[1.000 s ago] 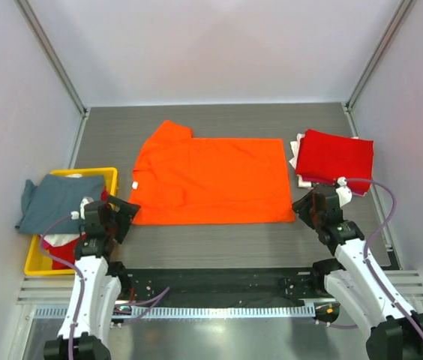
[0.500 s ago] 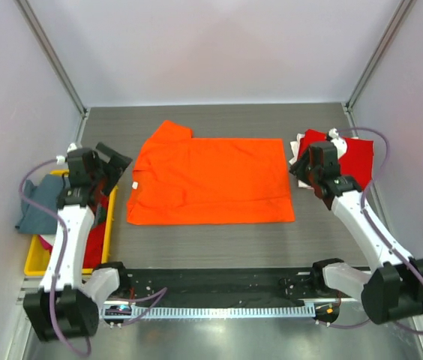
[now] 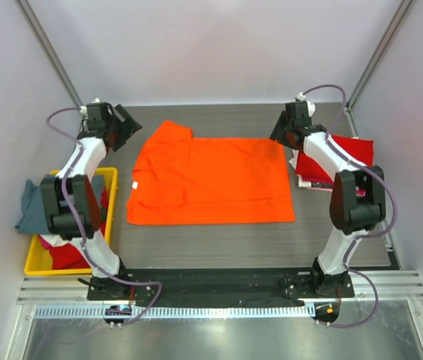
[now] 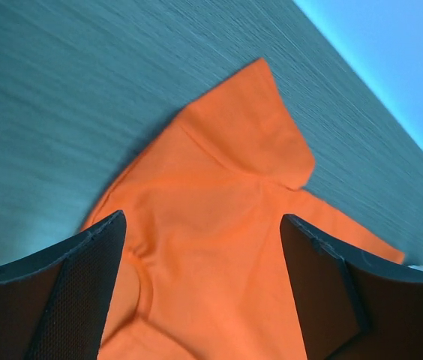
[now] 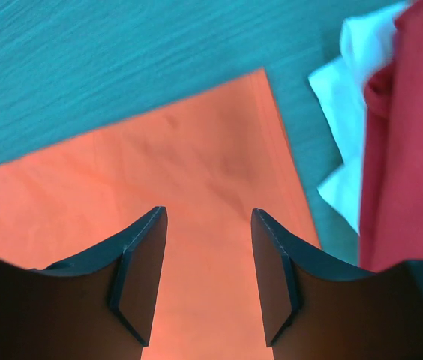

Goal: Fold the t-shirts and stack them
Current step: Fold the tshirt

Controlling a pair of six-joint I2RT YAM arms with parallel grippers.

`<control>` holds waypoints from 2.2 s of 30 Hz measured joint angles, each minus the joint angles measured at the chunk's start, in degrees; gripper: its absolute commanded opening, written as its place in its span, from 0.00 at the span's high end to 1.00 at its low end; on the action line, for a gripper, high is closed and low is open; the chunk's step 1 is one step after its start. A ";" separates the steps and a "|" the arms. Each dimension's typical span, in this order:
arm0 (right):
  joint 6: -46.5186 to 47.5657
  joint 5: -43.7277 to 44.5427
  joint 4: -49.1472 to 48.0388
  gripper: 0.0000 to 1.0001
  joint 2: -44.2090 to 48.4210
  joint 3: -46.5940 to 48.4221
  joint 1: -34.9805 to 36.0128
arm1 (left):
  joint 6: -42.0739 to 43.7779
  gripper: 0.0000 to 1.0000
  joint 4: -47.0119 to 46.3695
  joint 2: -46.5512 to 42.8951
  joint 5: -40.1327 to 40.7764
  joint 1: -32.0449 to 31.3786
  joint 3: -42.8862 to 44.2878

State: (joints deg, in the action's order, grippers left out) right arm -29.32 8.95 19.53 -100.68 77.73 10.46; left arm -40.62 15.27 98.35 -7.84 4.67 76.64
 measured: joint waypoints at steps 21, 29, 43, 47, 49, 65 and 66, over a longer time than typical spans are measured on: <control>2.73 1.33 -0.66 0.52 -29.18 22.18 -5.01 | 4.07 0.23 -2.80 33.03 -1.25 -2.32 28.72; 2.69 -2.25 -1.57 0.75 -29.90 22.88 -4.83 | 5.38 0.26 -2.82 36.81 -1.62 -4.04 30.40; 2.45 -2.91 -1.77 0.97 -30.23 22.88 -4.83 | 6.73 0.46 -2.67 37.92 -2.80 -4.28 30.64; 2.45 -3.34 -1.77 0.97 -30.23 22.88 -4.83 | 7.26 0.46 -0.48 39.95 -3.13 -4.39 34.47; 2.45 -3.61 -1.75 0.98 -30.23 22.88 -4.83 | 8.00 0.49 0.94 40.70 -2.80 -4.87 36.26; 2.45 -4.28 -1.70 0.99 -30.23 22.86 -4.83 | 9.92 1.00 12.28 48.72 -1.60 -7.91 51.39; 2.45 -4.33 -1.68 0.99 -30.23 22.86 -4.83 | 9.92 1.00 12.24 48.72 -1.51 -7.91 51.30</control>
State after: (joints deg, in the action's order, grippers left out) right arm -26.87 4.62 17.85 -130.91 100.60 5.63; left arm -30.70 27.51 147.06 -9.34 -3.25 127.94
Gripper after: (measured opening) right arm 0.068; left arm 0.006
